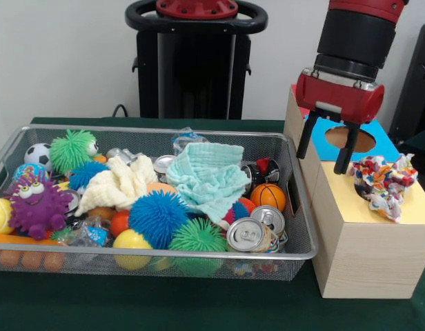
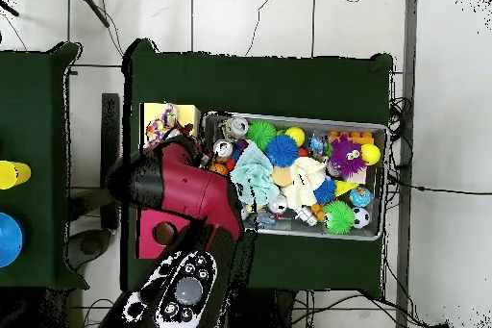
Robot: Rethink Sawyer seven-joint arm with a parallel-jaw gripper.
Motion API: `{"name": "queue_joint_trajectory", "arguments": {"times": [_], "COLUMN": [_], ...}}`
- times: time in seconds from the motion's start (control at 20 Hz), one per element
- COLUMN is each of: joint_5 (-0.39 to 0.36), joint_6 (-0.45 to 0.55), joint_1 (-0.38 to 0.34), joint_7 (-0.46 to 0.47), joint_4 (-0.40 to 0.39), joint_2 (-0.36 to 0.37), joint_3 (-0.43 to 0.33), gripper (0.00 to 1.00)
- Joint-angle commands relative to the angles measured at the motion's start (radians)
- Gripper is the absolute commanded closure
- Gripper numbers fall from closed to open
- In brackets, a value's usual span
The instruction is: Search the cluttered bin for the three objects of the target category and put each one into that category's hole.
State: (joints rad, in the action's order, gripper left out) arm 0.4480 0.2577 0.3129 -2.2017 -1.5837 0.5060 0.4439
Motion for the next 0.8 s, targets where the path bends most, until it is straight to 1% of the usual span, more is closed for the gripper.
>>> {"name": "queue_joint_trajectory", "arguments": {"times": [0.05, 0.15, 0.3, 0.35, 0.4, 0.55, 0.7, 0.8], "joint_5": [-0.043, 0.004, 0.078, 0.09, 0.117, 0.165, 0.233, 0.262], "joint_6": [0.124, 0.107, 0.109, 0.109, 0.095, 0.077, 0.028, -0.005], "joint_1": [0.017, 0.008, 0.025, 0.03, 0.04, 0.047, 0.065, 0.067], "joint_7": [-0.12, -0.17, -0.278, -0.295, -0.33, -0.364, -0.422, -0.432], "joint_4": [0.062, 0.04, 0.033, 0.032, 0.016, -0.013, -0.056, -0.091], "joint_2": [0.001, 0.029, 0.034, 0.033, 0.036, 0.044, 0.043, 0.05], "joint_3": [0.04, 0.02, 0.04, 0.044, 0.05, 0.052, 0.046, 0.03], "gripper": [0.0, 0.0, 0.0, 0.0, 0.0, 0.0, 0.0, 0.0]}}
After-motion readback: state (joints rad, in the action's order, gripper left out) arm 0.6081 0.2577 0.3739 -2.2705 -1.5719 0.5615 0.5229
